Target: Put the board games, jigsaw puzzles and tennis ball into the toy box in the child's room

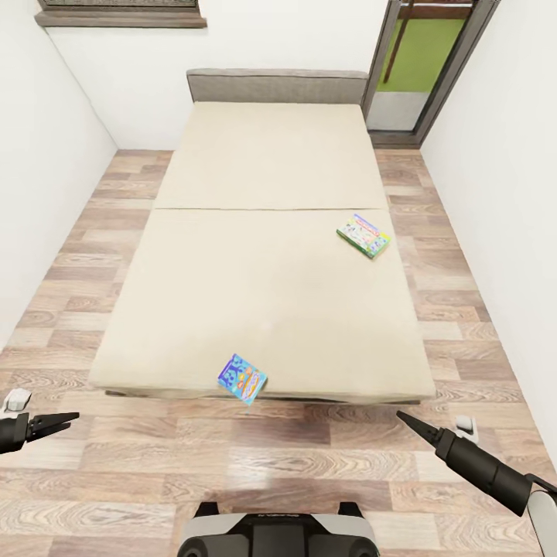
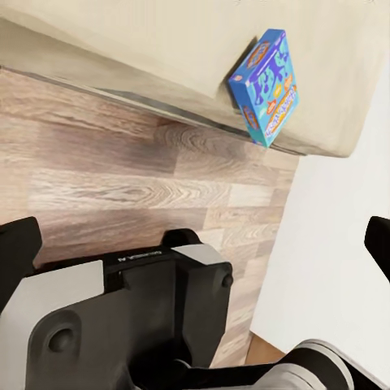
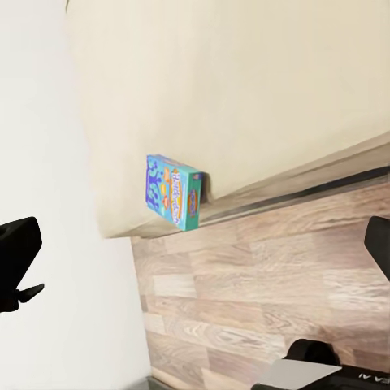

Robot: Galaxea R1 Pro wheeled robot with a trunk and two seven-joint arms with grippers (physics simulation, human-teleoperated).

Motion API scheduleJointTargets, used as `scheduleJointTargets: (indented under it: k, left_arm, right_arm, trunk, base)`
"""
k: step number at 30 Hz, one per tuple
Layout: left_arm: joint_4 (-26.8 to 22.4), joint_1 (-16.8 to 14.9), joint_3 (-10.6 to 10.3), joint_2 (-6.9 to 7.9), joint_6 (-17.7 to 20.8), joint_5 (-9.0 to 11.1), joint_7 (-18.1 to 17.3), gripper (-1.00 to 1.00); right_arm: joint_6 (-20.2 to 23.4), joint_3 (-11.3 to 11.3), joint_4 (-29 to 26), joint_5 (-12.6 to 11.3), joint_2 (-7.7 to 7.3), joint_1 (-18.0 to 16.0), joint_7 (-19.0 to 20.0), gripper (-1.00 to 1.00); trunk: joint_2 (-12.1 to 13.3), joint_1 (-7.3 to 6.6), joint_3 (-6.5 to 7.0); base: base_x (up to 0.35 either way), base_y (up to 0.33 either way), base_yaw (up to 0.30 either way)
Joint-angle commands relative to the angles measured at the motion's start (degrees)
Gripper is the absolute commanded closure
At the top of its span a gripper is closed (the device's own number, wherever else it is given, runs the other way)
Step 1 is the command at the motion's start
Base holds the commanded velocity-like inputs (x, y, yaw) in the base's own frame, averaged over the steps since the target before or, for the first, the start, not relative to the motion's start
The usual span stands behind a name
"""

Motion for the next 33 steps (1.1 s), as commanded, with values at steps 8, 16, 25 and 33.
scheduleJointTargets:
  k: [8, 16, 25, 33]
  left_arm:
    - [0.0, 0.0, 0.0, 0.01, 0.9, -0.1, -0.2, -1.00]
    - [0.0, 0.0, 0.0, -0.01, 1.1, 0.0, -0.2, -1.00]
    - [0.0, 0.0, 0.0, 0.01, 1.1, 0.0, -0.2, -1.00]
    - [0.0, 0.0, 0.0, 0.01, 1.0, 0.1, -0.3, -1.00]
  right_arm:
    - [0.2, 0.0, 0.0, -0.1, 0.03, 0.0, 0.1, -1.00]
    - [0.1, 0.6, 0.0, 0.0, 0.43, 0.0, 0.0, -1.00]
    - [-0.9, 3.3, 0.2, 0.1, 0.85, 0.0, -0.1, -1.00]
    - [-1.8, 4.7, 1.2, 0.1, 0.89, 0.0, -0.1, -1.00]
  trunk:
    - [-3.3, 1.77, -0.72]
    - [-6.5, 3.53, -1.41]
    - [-8.5, 4.63, -1.46]
    - [-8.5, 4.63, -0.71]
  base:
    - [-0.004, 0.000, 0.064]
    - [-0.001, 0.000, 0.071]
    - [0.000, 0.000, 0.074]
    - [0.000, 0.000, 0.075]
